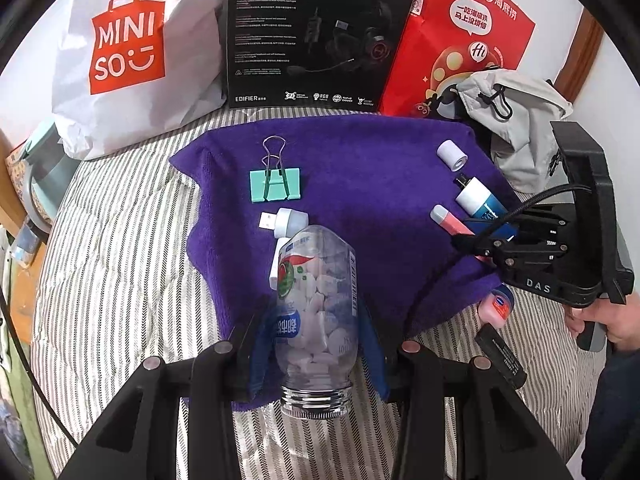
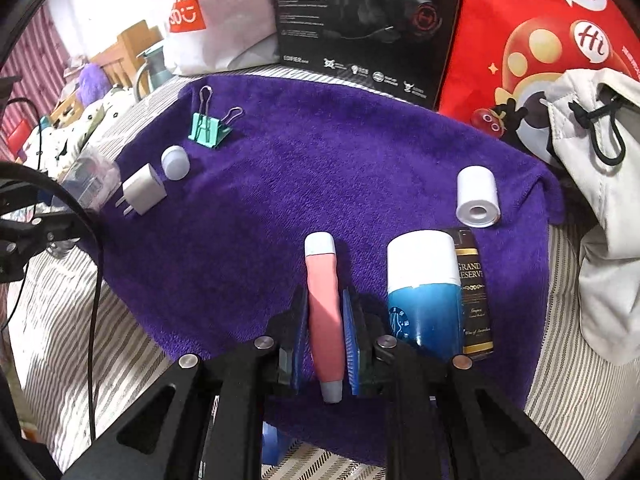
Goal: Organize rigid objects
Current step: 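Lower the pink tube onto the towel with the right gripper while the left places the pill bottle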
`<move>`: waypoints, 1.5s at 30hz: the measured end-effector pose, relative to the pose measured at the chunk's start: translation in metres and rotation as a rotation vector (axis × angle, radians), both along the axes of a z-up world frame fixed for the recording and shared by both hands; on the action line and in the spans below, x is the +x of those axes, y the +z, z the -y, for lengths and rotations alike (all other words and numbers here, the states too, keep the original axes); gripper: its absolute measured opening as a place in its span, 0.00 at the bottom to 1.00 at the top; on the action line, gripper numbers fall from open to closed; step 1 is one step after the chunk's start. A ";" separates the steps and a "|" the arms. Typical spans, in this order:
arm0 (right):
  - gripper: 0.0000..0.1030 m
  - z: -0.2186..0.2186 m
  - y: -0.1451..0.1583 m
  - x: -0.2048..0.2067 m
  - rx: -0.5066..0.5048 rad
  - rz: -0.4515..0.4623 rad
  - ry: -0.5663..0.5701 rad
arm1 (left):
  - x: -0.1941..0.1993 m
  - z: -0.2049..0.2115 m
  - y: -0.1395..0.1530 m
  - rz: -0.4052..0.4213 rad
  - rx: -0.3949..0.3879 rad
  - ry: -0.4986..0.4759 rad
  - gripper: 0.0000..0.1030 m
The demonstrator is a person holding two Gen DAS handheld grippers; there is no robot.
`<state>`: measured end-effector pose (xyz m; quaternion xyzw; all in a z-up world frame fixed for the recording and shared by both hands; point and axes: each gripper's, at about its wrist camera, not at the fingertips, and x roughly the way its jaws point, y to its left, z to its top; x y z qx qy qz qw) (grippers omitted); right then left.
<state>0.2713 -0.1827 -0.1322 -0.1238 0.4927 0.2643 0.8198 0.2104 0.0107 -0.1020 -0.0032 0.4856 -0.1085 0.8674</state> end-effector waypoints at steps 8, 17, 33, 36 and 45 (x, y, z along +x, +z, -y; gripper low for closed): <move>0.38 0.004 0.016 -0.006 0.031 -0.017 0.003 | 0.004 0.000 -0.003 -0.011 0.006 0.000 0.38; 0.41 0.038 0.060 -0.052 0.113 0.065 -0.056 | 0.029 0.014 -0.010 -0.009 0.038 -0.016 0.38; 0.41 0.063 0.053 -0.086 0.161 0.021 -0.098 | 0.054 0.054 -0.034 -0.045 0.159 -0.067 0.38; 0.41 0.064 0.049 -0.088 0.158 0.010 -0.097 | 0.055 0.054 -0.040 -0.043 0.202 -0.060 0.38; 0.41 0.070 0.043 -0.091 0.167 -0.004 -0.109 | 0.053 0.048 -0.044 -0.034 0.154 -0.057 0.39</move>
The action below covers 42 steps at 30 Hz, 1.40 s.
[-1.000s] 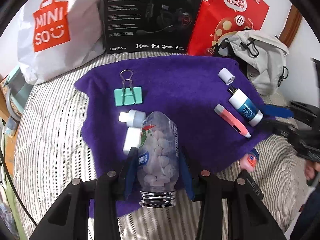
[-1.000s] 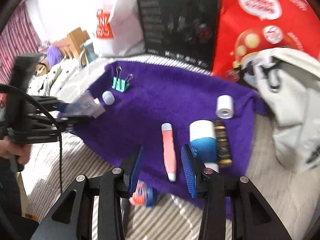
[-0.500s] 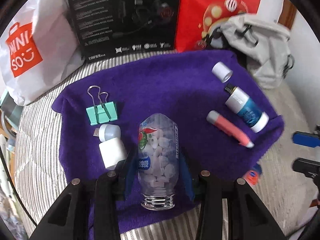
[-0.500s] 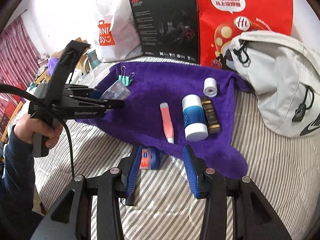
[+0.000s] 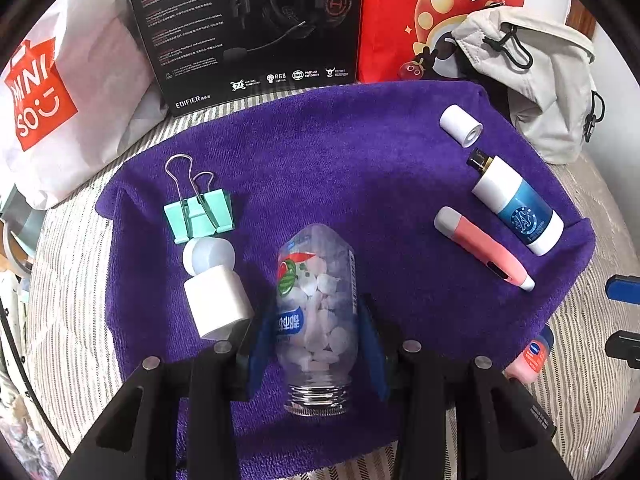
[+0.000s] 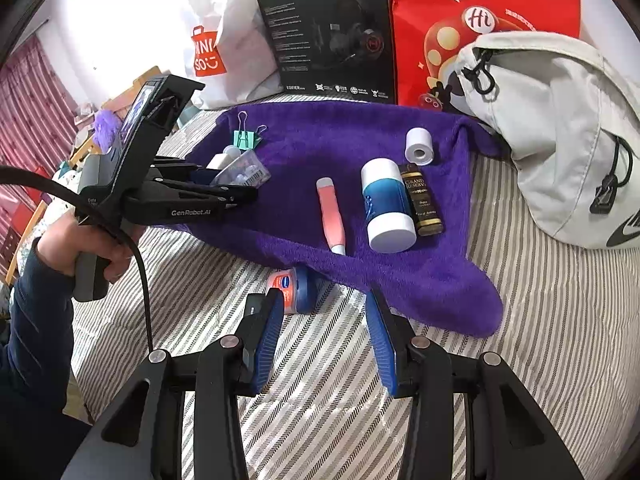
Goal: Organize rigid objects
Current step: 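Lower the pink tube onto the towel with the right gripper while the left places the pill bottle, then grasp the black power bank with the left gripper while the right grasps the Vaseline jar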
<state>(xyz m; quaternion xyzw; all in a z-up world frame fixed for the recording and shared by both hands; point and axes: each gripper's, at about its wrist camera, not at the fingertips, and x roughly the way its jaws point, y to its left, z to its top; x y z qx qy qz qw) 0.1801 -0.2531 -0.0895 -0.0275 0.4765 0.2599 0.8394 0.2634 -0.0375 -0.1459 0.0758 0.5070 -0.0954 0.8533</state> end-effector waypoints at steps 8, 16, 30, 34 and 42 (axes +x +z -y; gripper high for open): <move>0.41 0.015 -0.005 -0.012 0.011 -0.027 -0.042 | -0.009 0.001 -0.003 -0.025 -0.008 -0.011 0.55; 0.42 0.038 0.001 -0.033 0.038 -0.015 -0.099 | -0.049 0.006 0.027 0.016 -0.033 0.033 0.55; 0.47 0.090 -0.005 -0.059 -0.014 0.002 -0.263 | -0.115 0.085 0.007 -0.044 -0.145 0.060 0.55; 0.47 0.094 -0.006 -0.065 0.008 0.000 -0.276 | -0.116 0.104 -0.004 -0.060 -0.086 0.048 0.55; 0.47 0.090 -0.011 -0.068 0.004 -0.013 -0.255 | -0.122 0.095 -0.006 -0.039 0.017 0.048 0.57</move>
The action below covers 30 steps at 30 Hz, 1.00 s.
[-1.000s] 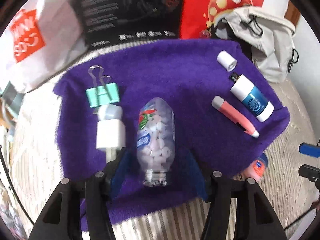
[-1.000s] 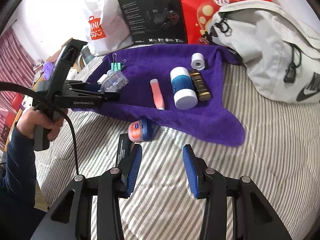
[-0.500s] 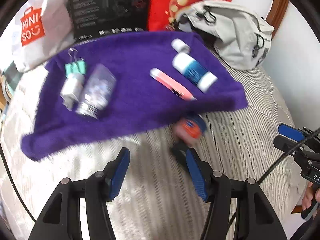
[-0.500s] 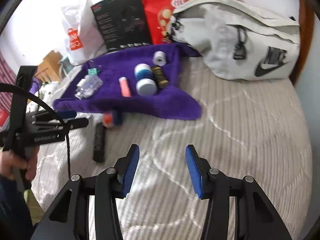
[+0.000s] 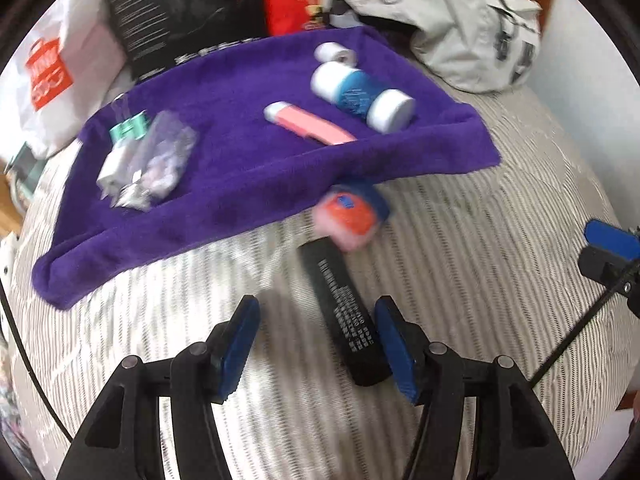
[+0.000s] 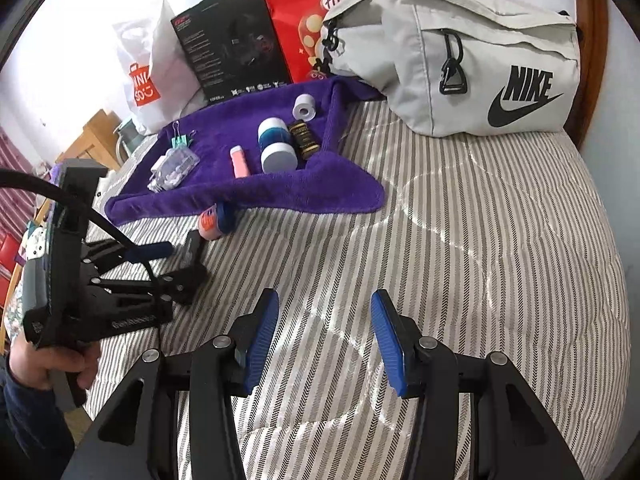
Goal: Organize rigid objects
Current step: 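Grasp the black power bank with the left gripper while the right grasps the Vaseline jar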
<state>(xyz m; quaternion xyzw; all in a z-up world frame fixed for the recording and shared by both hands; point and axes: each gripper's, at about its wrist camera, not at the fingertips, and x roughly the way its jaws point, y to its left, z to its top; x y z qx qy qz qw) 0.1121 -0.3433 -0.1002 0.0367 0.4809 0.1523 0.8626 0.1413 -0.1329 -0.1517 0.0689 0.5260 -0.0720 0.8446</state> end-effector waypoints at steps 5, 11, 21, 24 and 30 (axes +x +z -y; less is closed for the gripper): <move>0.47 -0.009 -0.004 0.002 0.002 -0.009 0.021 | 0.001 -0.008 -0.001 0.013 -0.022 0.008 0.54; 0.47 -0.017 -0.009 0.007 -0.012 -0.031 0.029 | -0.001 0.004 0.000 0.046 -0.016 -0.057 0.33; 0.47 -0.040 -0.009 0.010 -0.038 -0.044 0.046 | -0.007 -0.017 -0.001 0.051 -0.035 -0.070 0.21; 0.47 -0.057 -0.009 0.015 -0.041 -0.036 0.075 | -0.008 -0.040 0.000 0.046 -0.012 -0.039 0.21; 0.47 -0.099 -0.015 0.037 -0.034 0.002 0.174 | -0.010 -0.084 0.000 0.044 -0.026 0.035 0.21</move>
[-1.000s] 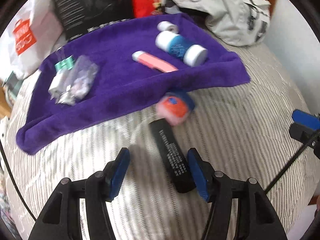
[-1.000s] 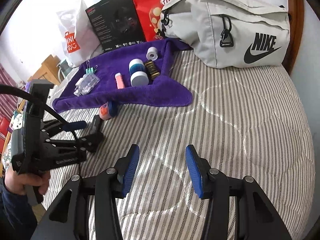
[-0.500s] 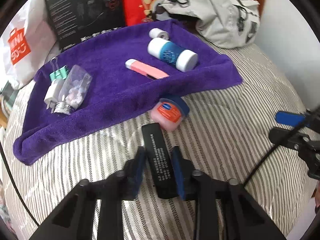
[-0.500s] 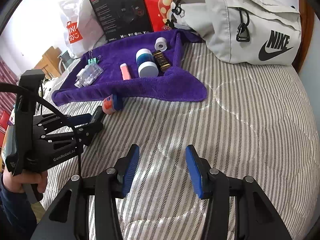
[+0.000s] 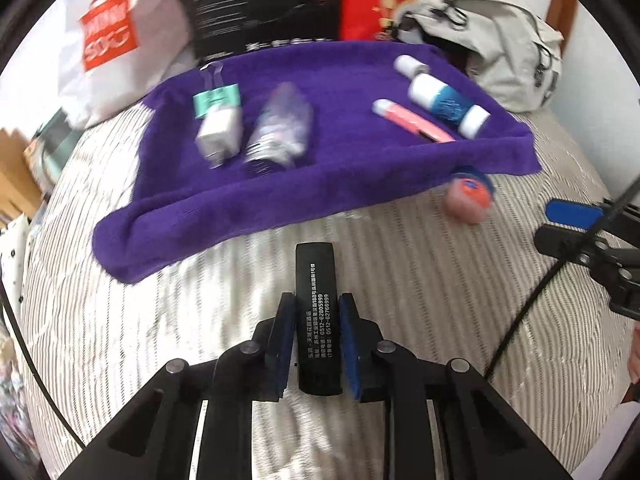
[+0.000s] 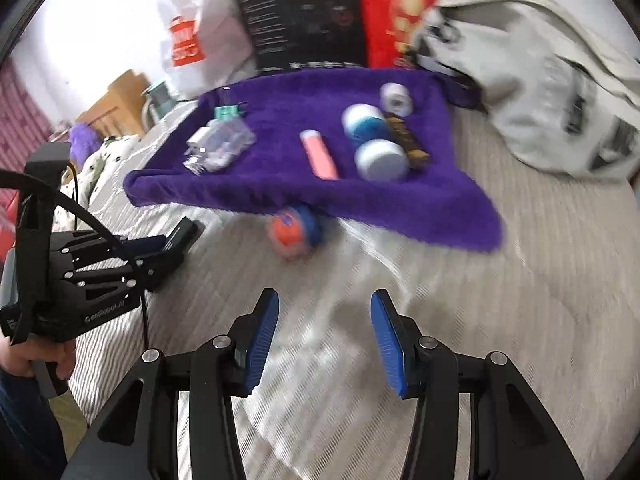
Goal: Organize rigid objects
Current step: 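Grasp the black power bank with the left gripper while the right grasps the Vaseline jar, then set the power bank on the towel with the left gripper while the right places the Vaseline jar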
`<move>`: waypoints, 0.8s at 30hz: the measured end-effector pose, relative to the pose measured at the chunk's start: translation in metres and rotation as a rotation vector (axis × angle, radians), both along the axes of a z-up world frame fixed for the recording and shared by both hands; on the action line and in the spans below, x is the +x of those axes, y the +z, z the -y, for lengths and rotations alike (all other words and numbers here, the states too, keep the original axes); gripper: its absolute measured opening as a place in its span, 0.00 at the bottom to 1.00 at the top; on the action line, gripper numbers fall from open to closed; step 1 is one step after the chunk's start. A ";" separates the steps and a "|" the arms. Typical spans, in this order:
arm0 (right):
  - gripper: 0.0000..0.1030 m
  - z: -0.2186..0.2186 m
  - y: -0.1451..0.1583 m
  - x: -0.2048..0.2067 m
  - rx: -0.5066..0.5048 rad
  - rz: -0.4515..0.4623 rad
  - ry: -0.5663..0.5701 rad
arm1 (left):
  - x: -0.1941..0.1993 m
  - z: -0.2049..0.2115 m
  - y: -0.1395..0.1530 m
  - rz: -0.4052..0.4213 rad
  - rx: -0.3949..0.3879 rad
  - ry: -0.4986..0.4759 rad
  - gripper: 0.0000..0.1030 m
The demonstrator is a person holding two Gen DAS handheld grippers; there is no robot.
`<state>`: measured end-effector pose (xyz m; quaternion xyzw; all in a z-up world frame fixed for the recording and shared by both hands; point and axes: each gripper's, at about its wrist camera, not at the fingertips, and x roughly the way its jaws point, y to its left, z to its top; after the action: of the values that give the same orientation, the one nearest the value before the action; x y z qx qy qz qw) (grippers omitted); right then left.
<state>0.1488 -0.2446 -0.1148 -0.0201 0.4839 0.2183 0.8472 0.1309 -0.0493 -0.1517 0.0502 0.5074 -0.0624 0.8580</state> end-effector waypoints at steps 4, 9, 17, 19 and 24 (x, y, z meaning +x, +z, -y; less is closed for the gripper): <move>0.47 -0.020 -0.012 0.016 -0.046 0.022 0.053 | -0.002 -0.013 0.000 -0.004 -0.040 0.006 0.21; 0.47 -0.035 -0.025 0.028 -0.122 0.047 0.094 | -0.005 -0.015 0.000 0.002 -0.044 -0.001 0.21; 0.47 -0.048 -0.027 0.035 -0.150 0.101 0.139 | -0.008 -0.015 0.001 0.005 -0.050 -0.011 0.21; 0.46 -0.050 -0.028 0.036 -0.154 0.106 0.147 | -0.008 -0.015 0.001 0.005 -0.053 -0.013 0.21; 0.37 -0.052 -0.026 0.034 -0.161 0.081 0.171 | -0.009 -0.018 0.002 0.008 -0.068 -0.017 0.21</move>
<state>0.1826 -0.1926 -0.1410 -0.1383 0.4617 0.2490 0.8401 0.1215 -0.0314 -0.1501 0.0257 0.5010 -0.0867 0.8607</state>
